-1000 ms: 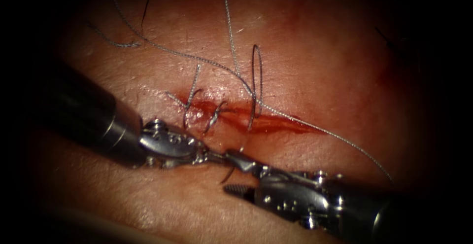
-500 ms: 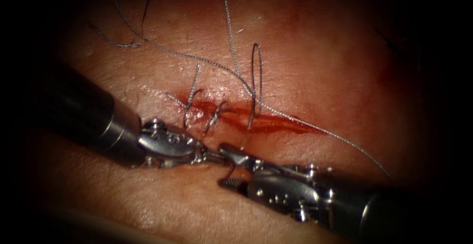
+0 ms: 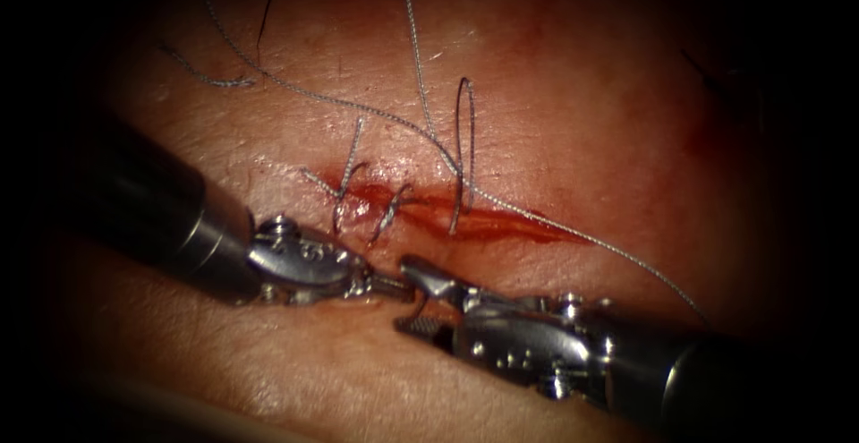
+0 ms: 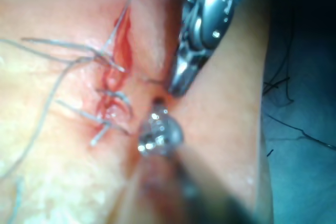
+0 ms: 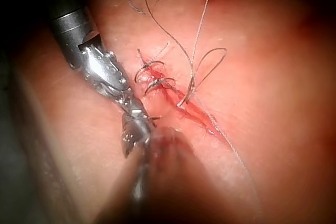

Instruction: Wound Closure

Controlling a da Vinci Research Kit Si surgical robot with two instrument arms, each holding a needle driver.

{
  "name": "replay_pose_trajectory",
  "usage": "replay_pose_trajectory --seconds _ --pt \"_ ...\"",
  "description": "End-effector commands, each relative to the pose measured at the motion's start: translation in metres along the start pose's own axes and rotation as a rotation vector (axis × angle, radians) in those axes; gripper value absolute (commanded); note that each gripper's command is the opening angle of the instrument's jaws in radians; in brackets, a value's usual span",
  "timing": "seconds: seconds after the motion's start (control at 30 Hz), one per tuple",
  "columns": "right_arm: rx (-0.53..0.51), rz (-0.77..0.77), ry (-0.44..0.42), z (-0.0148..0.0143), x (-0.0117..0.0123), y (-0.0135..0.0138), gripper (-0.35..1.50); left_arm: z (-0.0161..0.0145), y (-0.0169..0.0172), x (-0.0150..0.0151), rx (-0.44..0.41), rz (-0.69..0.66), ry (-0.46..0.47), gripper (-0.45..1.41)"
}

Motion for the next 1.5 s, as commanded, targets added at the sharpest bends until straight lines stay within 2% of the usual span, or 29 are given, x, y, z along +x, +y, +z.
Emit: replay_pose_trajectory --seconds 0.03,0.17,0.37,0.57,0.67,0.7,0.87,0.9,0.93,1.07,1.1,1.2,1.27,1.33,1.43,1.5 --pt "0.019 0.016 0.009 0.0009 0.0002 -0.0009 -0.35 0.0006 0.0003 -0.0009 -0.002 -0.002 -0.003 -0.17" --pt "0.060 0.061 0.003 0.0004 0.0004 -0.0006 -0.35 0.0006 0.0003 -0.0009 -0.003 -0.001 -0.003 -0.17" --pt "0.068 0.094 -0.004 -0.0001 0.0001 -0.0007 -0.35 0.0004 0.0003 -0.0009 -0.004 -0.001 -0.003 -0.18" --pt "0.164 0.358 0.100 -0.0024 0.0023 -0.0022 -0.35 0.0003 0.0001 -0.0009 -0.005 -0.001 -0.003 -0.18" --pt "0.244 0.492 0.176 -0.0036 0.0047 -0.0033 -0.35 0.0003 0.0001 -0.0009 -0.004 -0.001 -0.003 -0.18" --pt "0.276 0.544 0.229 -0.0044 0.0065 -0.0039 -0.35 0.0003 0.0000 -0.0009 -0.004 -0.001 -0.003 -0.18" --pt "0.307 0.589 0.296 -0.0070 0.0115 -0.0047 -0.35 0.0003 0.0000 -0.0009 -0.004 -0.001 -0.003 -0.18" --pt "0.310 0.587 0.298 -0.0075 0.0124 -0.0049 -0.35 0.0003 0.0000 -0.0009 -0.004 -0.001 -0.003 -0.18" --pt "0.321 0.582 0.310 -0.0086 0.0143 -0.0054 -0.35 0.0003 -0.0001 -0.0009 -0.001 -0.001 -0.003 -0.18" --pt "0.347 0.570 0.327 -0.0104 0.0183 -0.0064 -0.35 0.0004 -0.0002 -0.0009 0.002 -0.001 -0.002 -0.18" --pt "0.365 0.564 0.329 -0.0112 0.0203 -0.0067 -0.35 0.0004 -0.0002 -0.0009 0.002 -0.001 -0.002 -0.18" --pt "0.411 0.552 0.364 -0.0121 0.0232 -0.0073 -0.35 0.0003 -0.0002 -0.0009 0.002 -0.001 -0.002 -0.18" --pt "0.511 0.520 0.412 -0.0128 0.0270 -0.0085 -0.35 0.0003 -0.0002 -0.0009 0.002 -0.001 -0.002 -0.18" --pt "0.542 0.502 0.439 -0.0130 0.0282 -0.0089 -0.35 0.0003 -0.0002 -0.0009 0.002 0.000 -0.002 -0.18" --pt "0.478 0.500 0.439 -0.0131 0.0284 -0.0081 1.21 0.0002 -0.0002 -0.0010 0.001 0.000 -0.002 -0.18" --pt "0.446 0.509 0.418 -0.0134 0.0276 -0.0073 1.42 0.0001 -0.0002 -0.0010 0.000 0.000 -0.002 -0.18"
